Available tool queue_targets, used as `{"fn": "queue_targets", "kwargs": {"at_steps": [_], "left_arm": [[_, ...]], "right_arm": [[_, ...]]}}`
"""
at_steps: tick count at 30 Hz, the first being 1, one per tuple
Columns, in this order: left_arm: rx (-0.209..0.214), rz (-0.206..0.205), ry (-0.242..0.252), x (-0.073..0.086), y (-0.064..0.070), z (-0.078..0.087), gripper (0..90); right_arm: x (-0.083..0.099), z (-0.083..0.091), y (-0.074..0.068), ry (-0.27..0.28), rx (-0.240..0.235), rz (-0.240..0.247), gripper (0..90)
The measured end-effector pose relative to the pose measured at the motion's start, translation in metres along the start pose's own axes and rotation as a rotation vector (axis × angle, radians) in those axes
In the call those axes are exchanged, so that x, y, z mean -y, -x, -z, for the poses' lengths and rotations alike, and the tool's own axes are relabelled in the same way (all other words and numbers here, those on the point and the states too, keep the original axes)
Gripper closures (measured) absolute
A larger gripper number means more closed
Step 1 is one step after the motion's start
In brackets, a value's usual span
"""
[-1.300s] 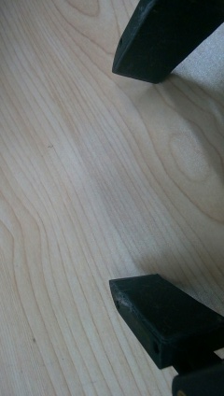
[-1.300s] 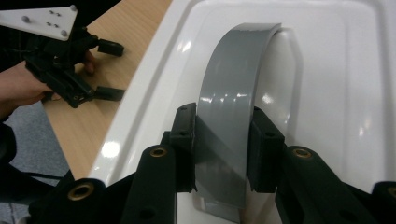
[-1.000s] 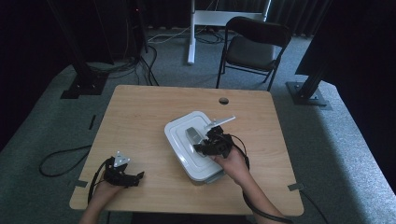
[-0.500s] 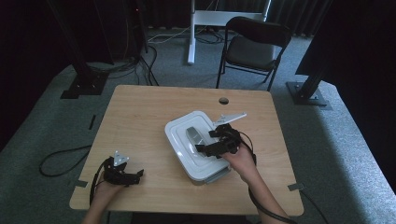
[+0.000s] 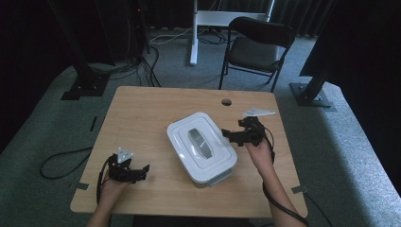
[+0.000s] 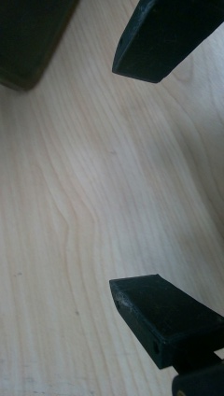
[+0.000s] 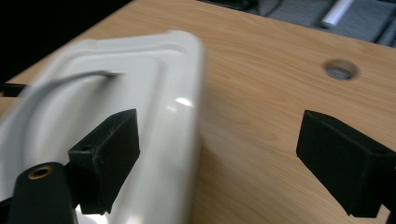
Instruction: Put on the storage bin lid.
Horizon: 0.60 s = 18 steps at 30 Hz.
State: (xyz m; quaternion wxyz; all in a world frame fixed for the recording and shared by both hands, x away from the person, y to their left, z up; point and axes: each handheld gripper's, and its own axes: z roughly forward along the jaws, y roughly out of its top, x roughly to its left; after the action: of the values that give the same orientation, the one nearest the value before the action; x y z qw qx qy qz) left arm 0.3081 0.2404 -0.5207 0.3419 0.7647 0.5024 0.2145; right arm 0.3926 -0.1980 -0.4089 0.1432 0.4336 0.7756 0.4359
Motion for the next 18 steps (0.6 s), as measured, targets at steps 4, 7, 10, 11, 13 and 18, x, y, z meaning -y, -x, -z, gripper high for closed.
{"fn": "queue_targets", "kwargs": {"at_steps": [4, 7, 10, 11, 13, 18], "left_arm": [[0.019, -0.018, -0.003, -0.004, 0.006, -0.002, 1.5], [0.035, -0.029, -0.008, -0.007, 0.012, -0.006, 1.5], [0.042, -0.042, -0.013, -0.009, 0.019, -0.009, 1.5], [0.054, -0.043, -0.013, -0.010, 0.020, -0.011, 1.5], [0.062, -0.062, -0.022, -0.013, 0.024, -0.013, 1.5], [0.065, -0.065, -0.015, -0.019, 0.033, -0.019, 1.5]], "right_arm": [[0.009, -0.006, 0.021, -0.017, 0.028, -0.033, 12.7], [0.018, -0.013, 0.034, -0.025, 0.040, -0.065, 12.7], [0.025, -0.017, 0.041, -0.033, 0.059, -0.074, 12.7], [0.033, -0.023, 0.049, -0.037, 0.066, -0.095, 12.7], [0.040, -0.028, 0.055, -0.052, 0.072, -0.117, 12.7], [0.058, -0.042, 0.065, -0.085, 0.078, -0.142, 12.7]]}}
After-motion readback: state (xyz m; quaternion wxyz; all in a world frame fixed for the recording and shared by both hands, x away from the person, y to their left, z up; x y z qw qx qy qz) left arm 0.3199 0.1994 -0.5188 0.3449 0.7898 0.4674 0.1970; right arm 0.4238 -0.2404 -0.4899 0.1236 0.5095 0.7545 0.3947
